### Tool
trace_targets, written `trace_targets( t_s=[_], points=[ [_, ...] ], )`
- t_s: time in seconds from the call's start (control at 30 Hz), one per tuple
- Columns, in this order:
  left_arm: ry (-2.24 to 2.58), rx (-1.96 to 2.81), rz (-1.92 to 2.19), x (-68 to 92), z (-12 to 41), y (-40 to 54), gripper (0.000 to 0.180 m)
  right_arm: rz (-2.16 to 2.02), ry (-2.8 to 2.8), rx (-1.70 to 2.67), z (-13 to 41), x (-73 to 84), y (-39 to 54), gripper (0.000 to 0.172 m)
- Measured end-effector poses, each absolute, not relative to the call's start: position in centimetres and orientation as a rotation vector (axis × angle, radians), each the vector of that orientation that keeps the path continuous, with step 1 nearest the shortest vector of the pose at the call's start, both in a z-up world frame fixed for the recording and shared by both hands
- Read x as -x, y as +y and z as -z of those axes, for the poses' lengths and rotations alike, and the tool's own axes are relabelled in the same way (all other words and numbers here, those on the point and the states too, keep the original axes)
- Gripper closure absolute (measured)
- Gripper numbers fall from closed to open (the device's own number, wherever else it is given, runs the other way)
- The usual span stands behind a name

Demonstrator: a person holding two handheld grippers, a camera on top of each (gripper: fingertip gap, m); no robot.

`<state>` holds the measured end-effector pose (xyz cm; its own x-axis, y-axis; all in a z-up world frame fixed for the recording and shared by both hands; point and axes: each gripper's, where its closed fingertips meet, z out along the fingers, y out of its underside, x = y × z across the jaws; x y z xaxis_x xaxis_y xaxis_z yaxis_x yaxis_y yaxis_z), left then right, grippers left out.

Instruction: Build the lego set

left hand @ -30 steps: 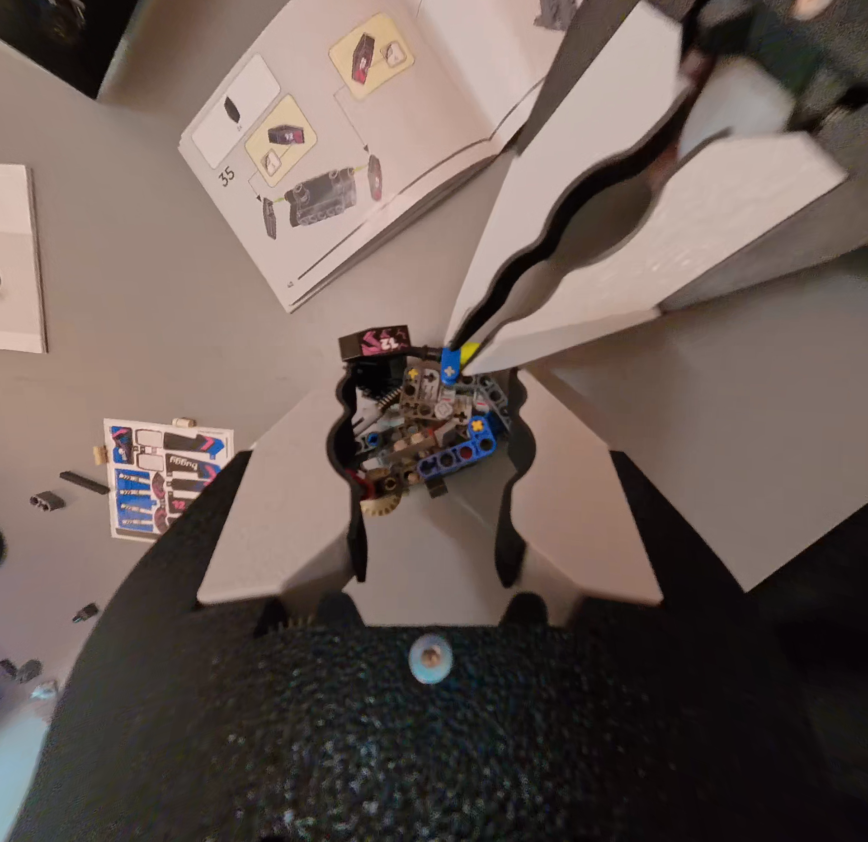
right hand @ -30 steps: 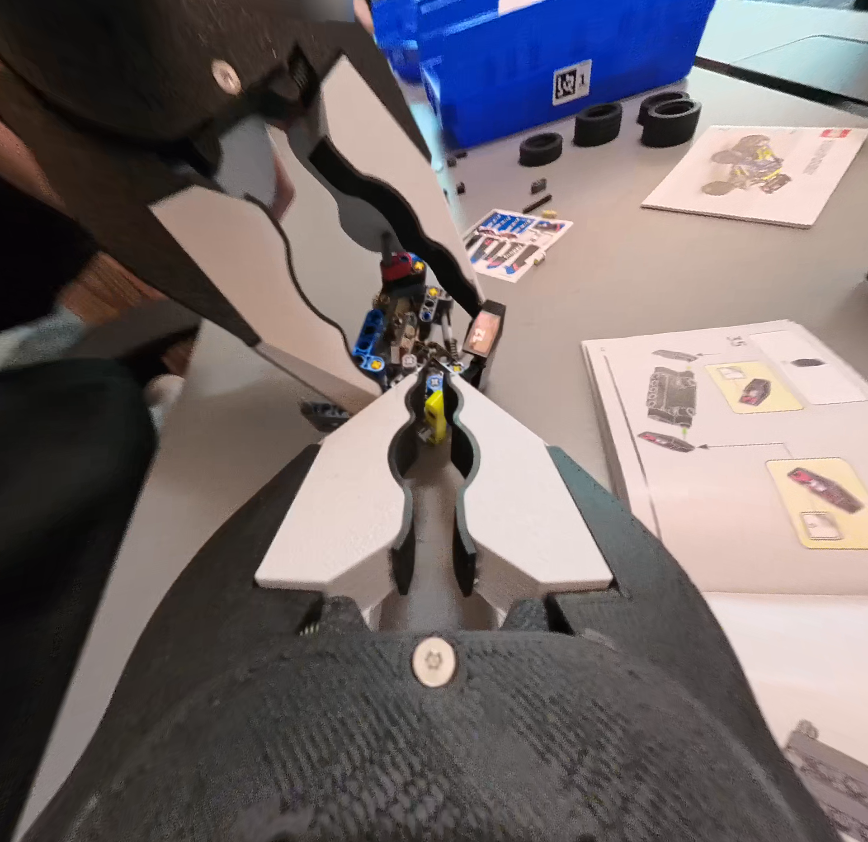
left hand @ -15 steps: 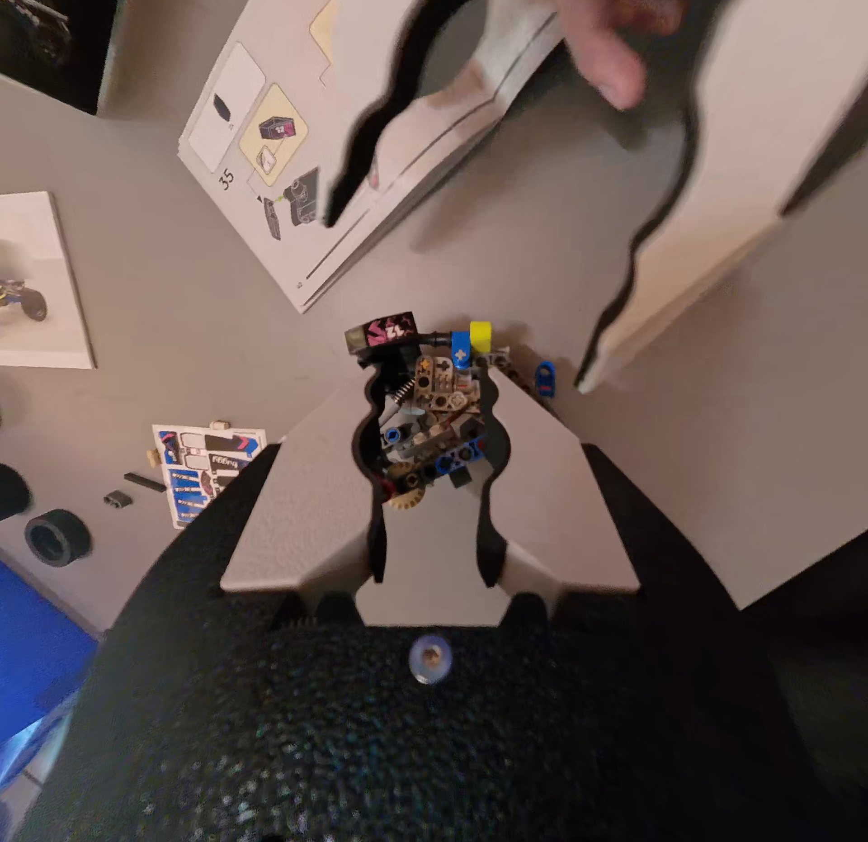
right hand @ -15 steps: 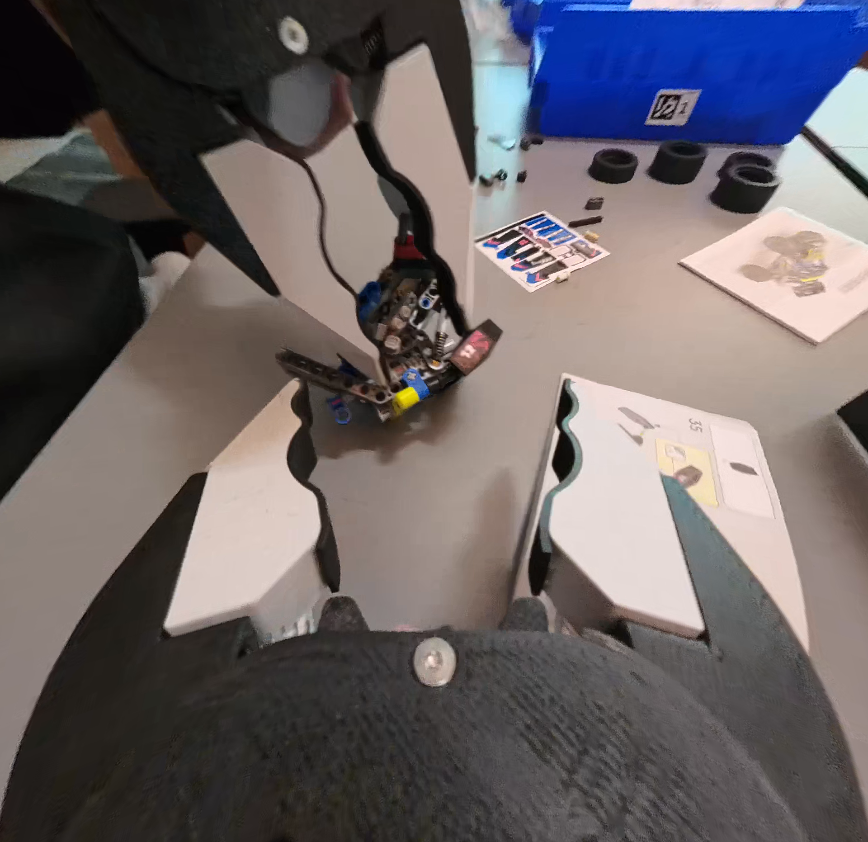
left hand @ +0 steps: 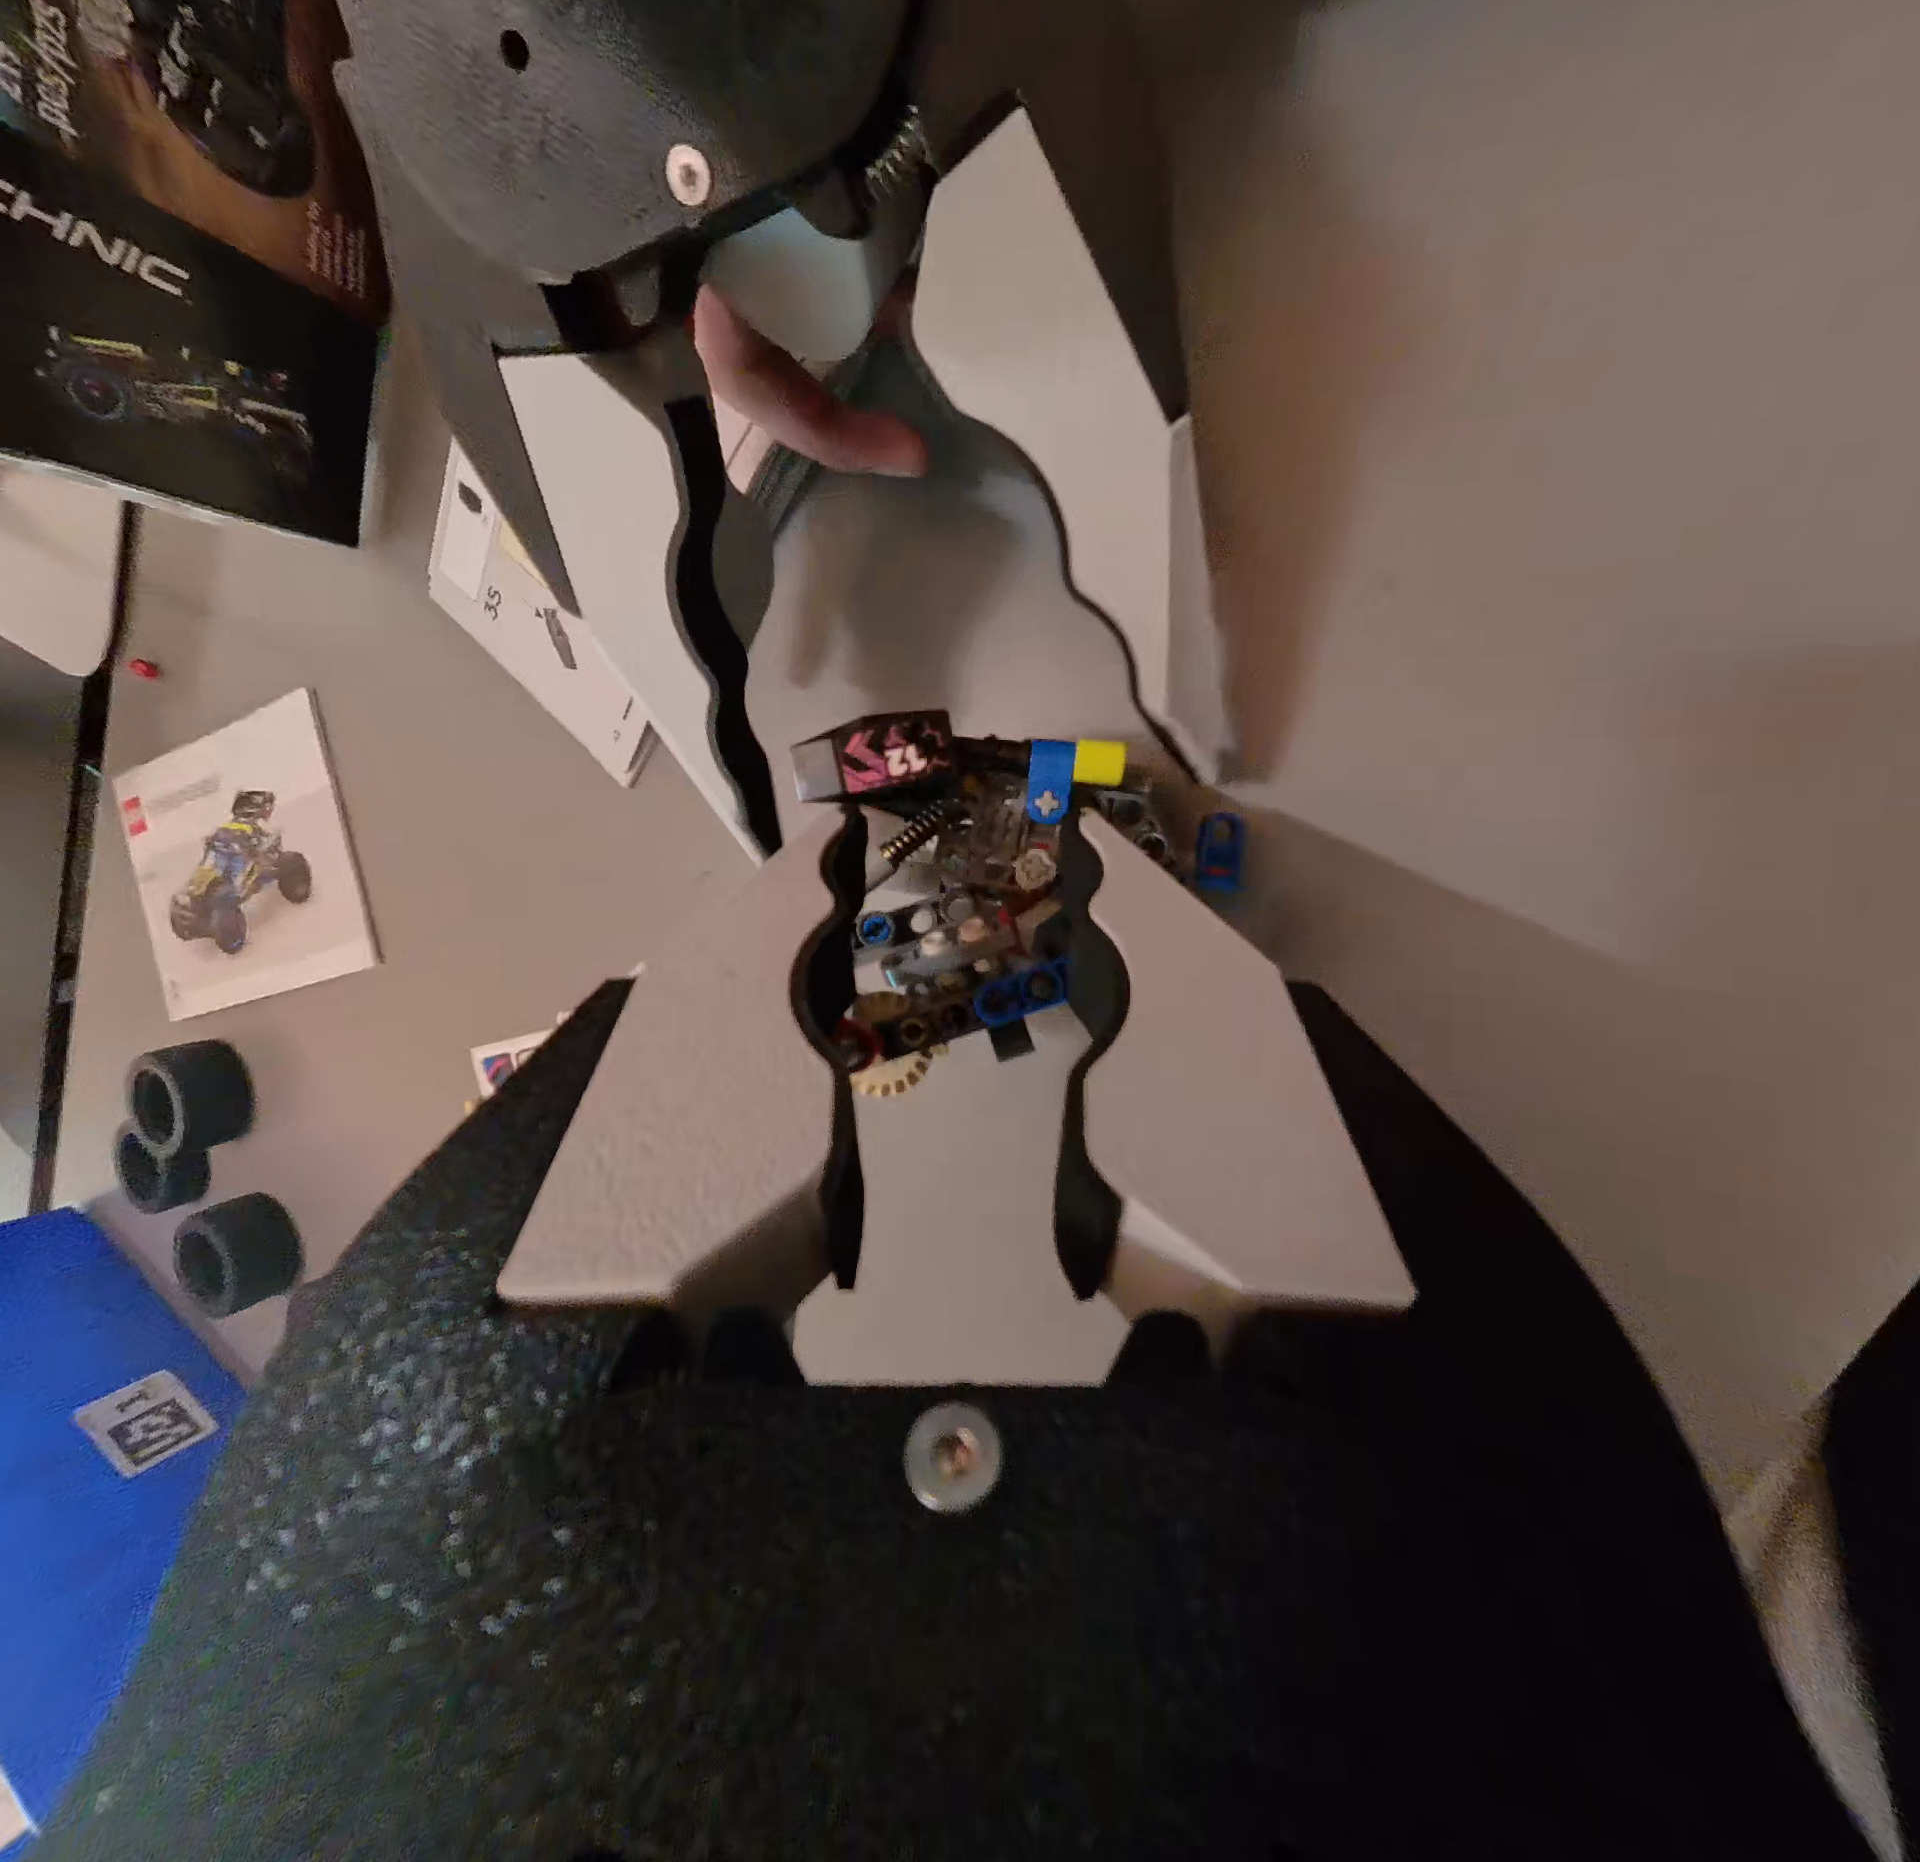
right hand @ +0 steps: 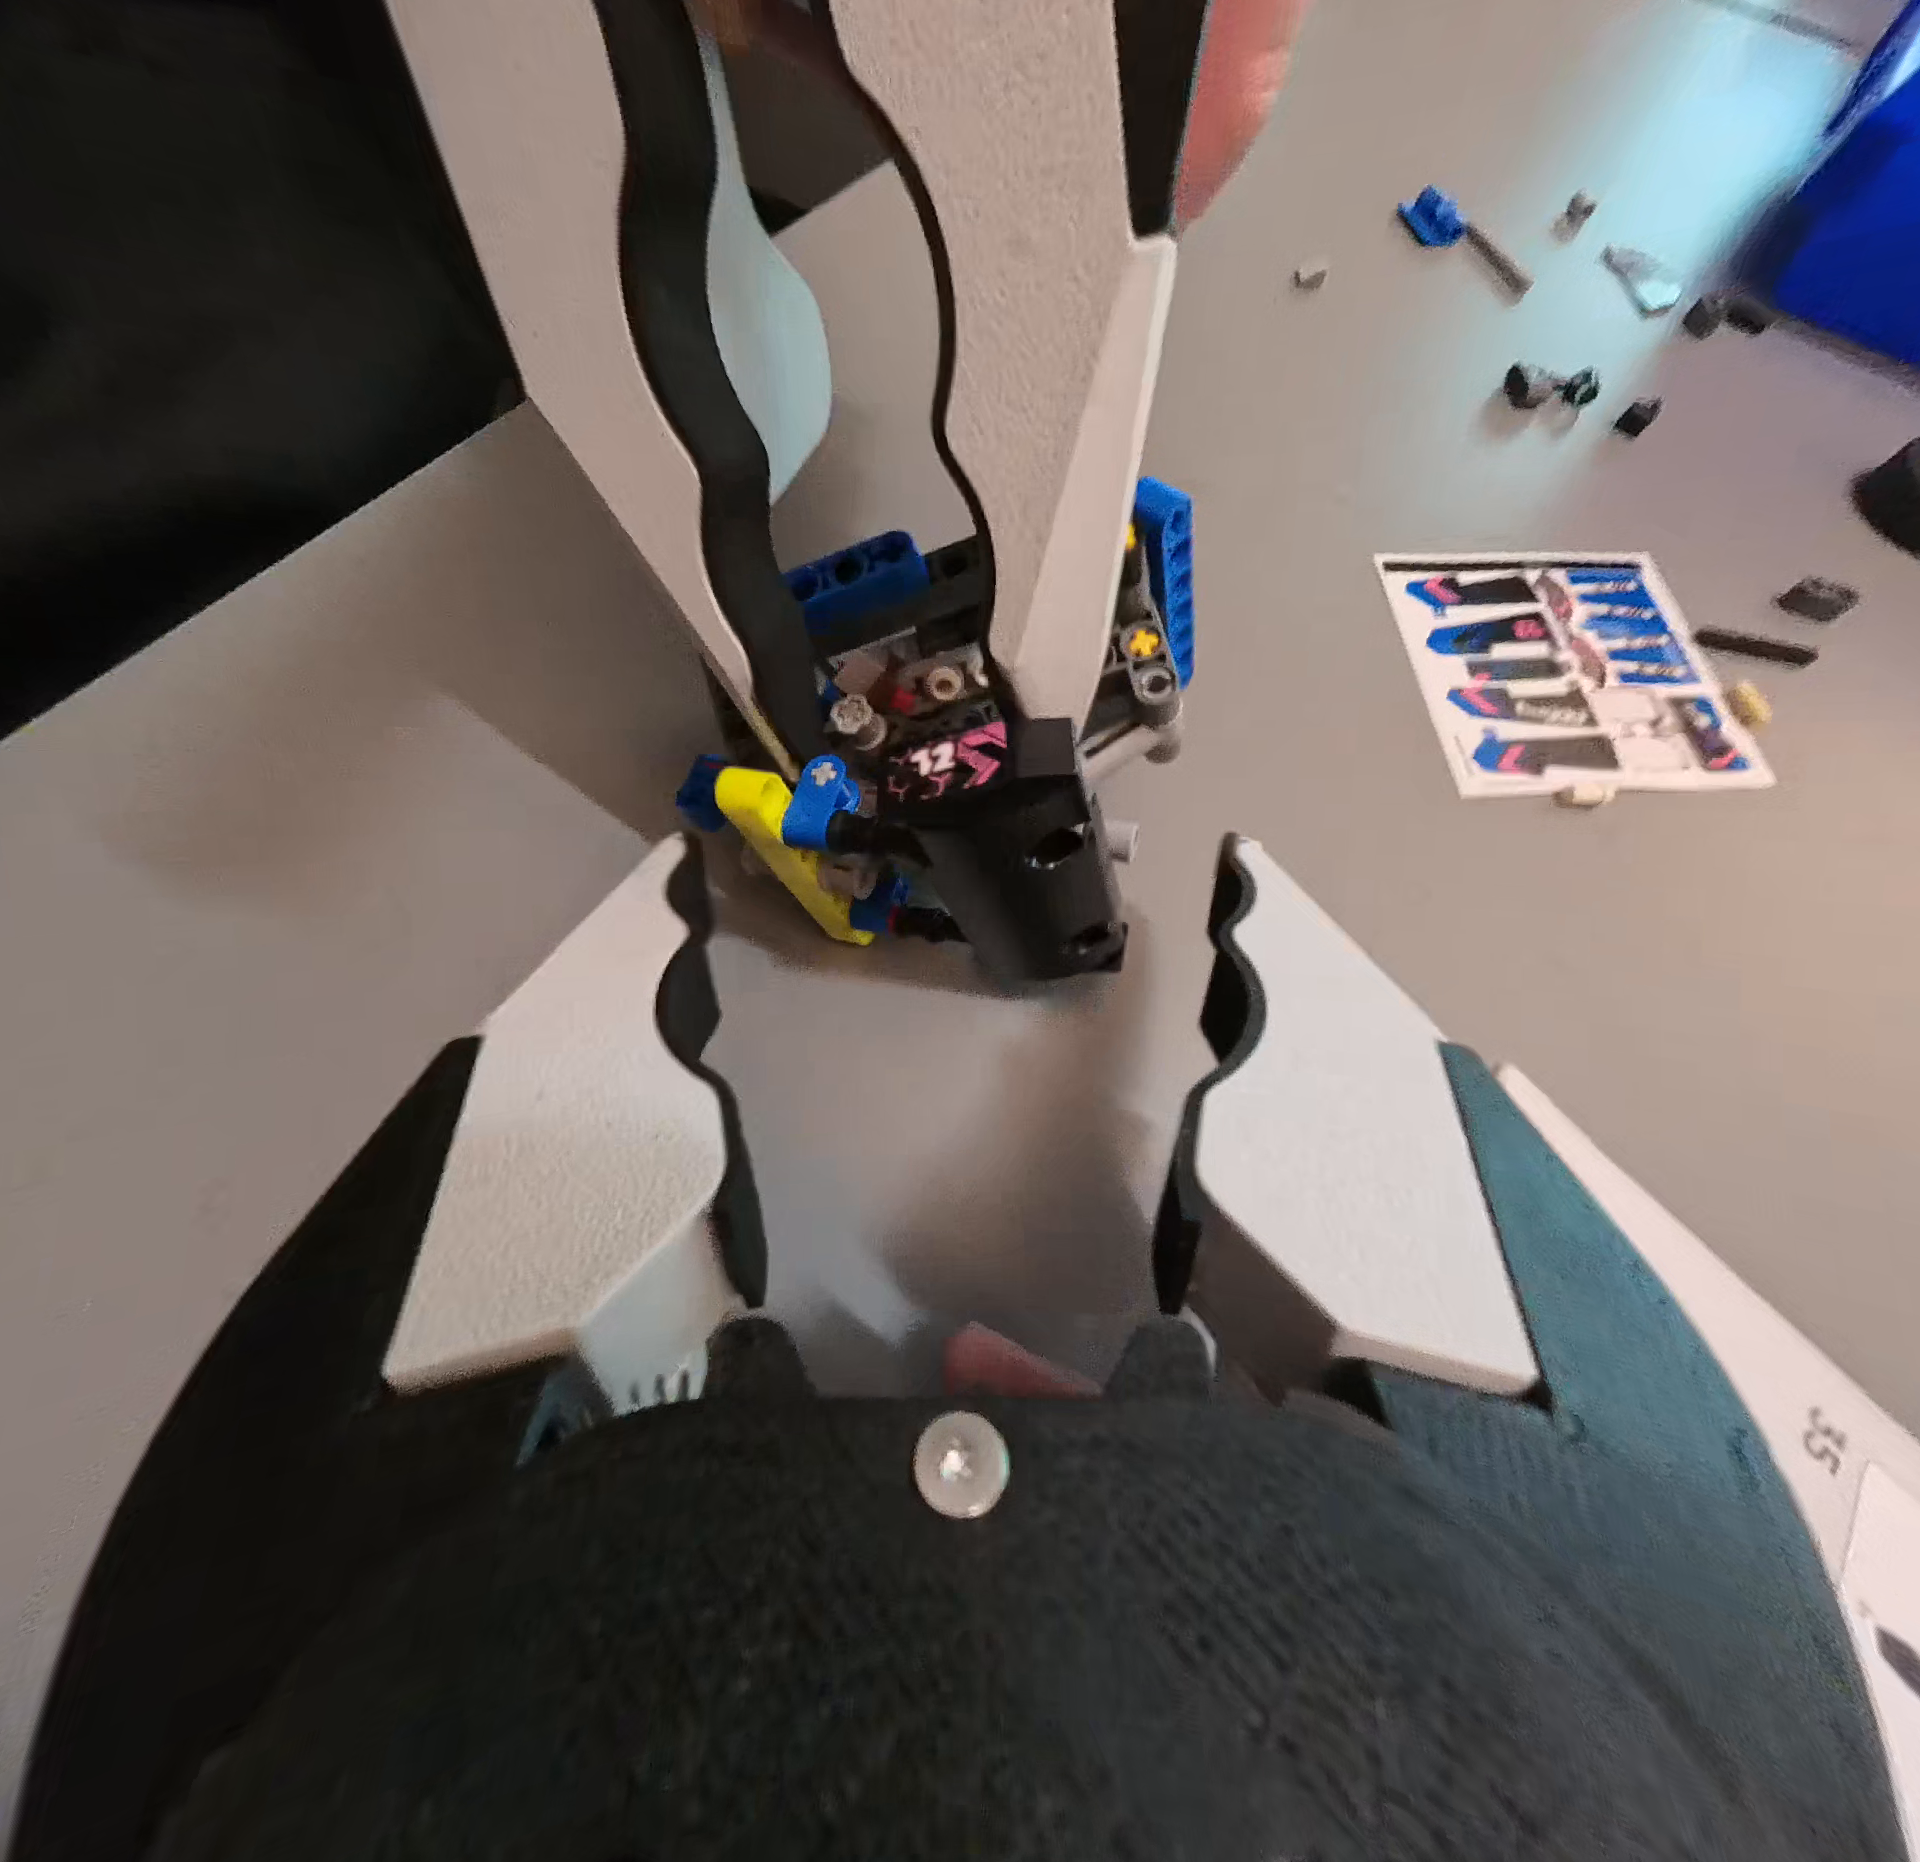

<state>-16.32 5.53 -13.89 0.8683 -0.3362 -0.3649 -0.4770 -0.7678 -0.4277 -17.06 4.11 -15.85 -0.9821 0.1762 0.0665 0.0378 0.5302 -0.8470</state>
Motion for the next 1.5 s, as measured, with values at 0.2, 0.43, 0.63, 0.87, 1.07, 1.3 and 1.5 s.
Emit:
trace_targets(
  t_s=[0.2,0.43,0.63,0.87,1.07,1.3,1.5],
  points=[
    [0.554,2.459,-0.291,16.5,13.6,5.5,0.144,-1.404,-2.553,0.173,15.8,17.1,3.6,0.103],
    [0.724,2.483,-0.292,15.7,14.1,4.7,0.136,-1.335,-2.456,0.31,15.6,17.3,4.1,0.094],
    [0.838,2.48,-0.29,15.8,14.0,6.4,0.14,-1.348,-2.365,0.386,14.7,17.0,4.3,0.105],
    [1.015,2.481,-0.255,14.6,14.2,6.9,0.143,-1.364,-2.255,0.435,13.7,16.2,4.6,0.1],
    [1.013,2.469,-0.248,14.3,14.1,7.8,0.142,-1.347,-2.2,0.453,13.4,15.2,5.9,0.11],
    [1.039,2.538,-0.181,13.6,14.4,7.6,0.133,-1.134,-2.218,0.444,15.1,15.1,6.9,0.103],
    [1.02,2.602,-0.207,13.7,14.6,7.8,0.142,-1.061,-2.169,0.442,15.2,15.8,7.5,0.089]
  ],
)
